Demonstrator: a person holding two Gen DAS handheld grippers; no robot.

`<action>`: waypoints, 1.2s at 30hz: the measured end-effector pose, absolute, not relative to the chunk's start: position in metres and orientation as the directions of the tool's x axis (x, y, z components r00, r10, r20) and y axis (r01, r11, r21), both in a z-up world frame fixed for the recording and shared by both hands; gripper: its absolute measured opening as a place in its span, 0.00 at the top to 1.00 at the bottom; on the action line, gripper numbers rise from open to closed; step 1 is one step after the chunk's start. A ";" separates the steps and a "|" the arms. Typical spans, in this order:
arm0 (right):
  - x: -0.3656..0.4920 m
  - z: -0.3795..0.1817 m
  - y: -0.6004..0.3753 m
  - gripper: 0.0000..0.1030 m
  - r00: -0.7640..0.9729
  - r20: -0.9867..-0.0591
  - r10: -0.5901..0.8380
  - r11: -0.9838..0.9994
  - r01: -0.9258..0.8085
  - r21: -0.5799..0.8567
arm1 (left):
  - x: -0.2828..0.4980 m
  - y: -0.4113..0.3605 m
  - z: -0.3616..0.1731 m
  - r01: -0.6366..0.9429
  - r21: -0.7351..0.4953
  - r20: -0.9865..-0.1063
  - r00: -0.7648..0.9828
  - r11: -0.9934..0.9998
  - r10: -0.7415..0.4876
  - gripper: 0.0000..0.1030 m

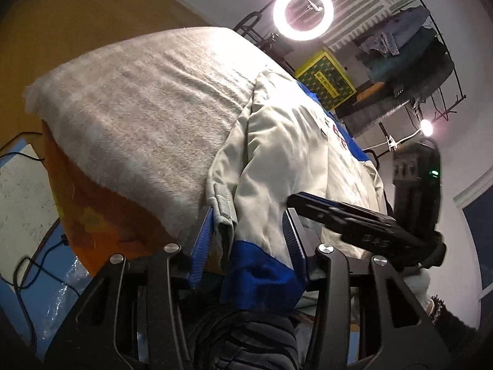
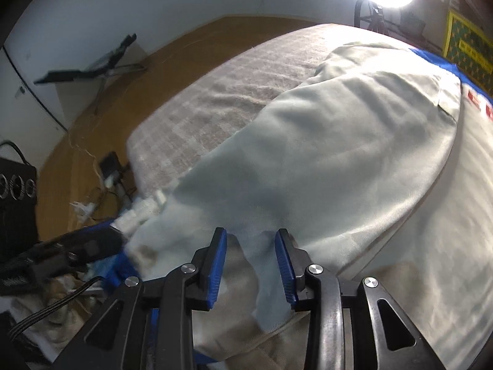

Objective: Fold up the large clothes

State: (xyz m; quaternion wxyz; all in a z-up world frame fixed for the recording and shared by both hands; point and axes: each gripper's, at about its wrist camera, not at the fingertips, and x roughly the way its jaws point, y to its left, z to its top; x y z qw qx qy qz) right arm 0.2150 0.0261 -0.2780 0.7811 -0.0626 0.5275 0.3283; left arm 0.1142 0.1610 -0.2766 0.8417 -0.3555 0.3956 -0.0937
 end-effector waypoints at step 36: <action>0.285 -0.212 0.046 0.35 0.310 -0.892 0.329 0.853 -0.503 0.140 | 0.113 0.062 -0.213 0.197 -0.400 -0.561 0.720 0.895 -0.409 0.94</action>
